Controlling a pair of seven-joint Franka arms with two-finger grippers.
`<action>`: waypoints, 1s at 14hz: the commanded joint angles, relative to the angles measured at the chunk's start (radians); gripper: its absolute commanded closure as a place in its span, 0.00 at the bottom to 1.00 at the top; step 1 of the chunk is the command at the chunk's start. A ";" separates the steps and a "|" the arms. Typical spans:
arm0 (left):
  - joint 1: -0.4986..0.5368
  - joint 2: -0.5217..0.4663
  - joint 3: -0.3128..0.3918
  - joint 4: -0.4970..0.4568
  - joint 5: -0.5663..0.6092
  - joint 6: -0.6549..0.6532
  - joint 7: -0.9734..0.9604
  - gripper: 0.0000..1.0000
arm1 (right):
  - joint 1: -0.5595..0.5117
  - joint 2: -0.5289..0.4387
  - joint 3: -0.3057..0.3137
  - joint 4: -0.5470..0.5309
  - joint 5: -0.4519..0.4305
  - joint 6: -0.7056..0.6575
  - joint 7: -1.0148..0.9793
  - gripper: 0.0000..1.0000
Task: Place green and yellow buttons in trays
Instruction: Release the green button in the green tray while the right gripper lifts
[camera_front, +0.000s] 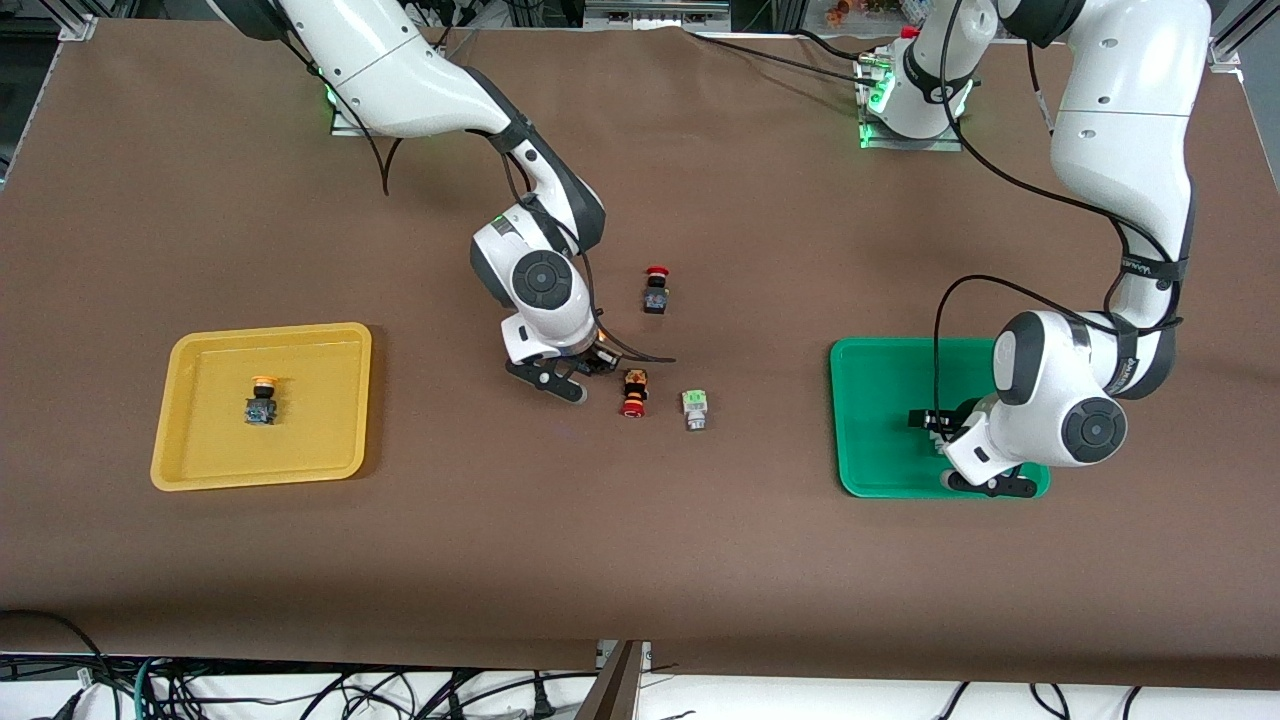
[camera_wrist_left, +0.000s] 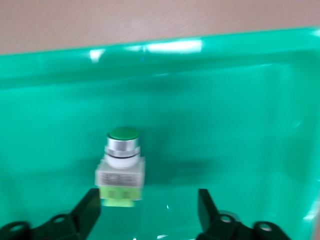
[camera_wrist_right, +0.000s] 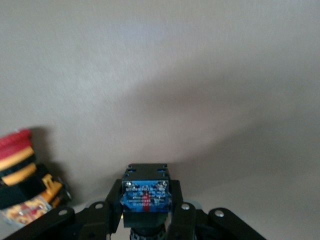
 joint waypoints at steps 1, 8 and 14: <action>-0.062 -0.025 -0.038 0.055 -0.036 -0.062 -0.077 0.00 | -0.074 -0.067 -0.013 0.017 -0.009 -0.095 -0.134 1.00; -0.340 0.032 -0.044 0.154 -0.092 -0.027 -0.641 0.00 | -0.329 -0.118 -0.132 0.007 -0.011 -0.312 -0.853 1.00; -0.477 0.132 -0.044 0.181 -0.100 0.153 -0.924 0.00 | -0.436 -0.109 -0.183 -0.076 -0.003 -0.228 -1.113 1.00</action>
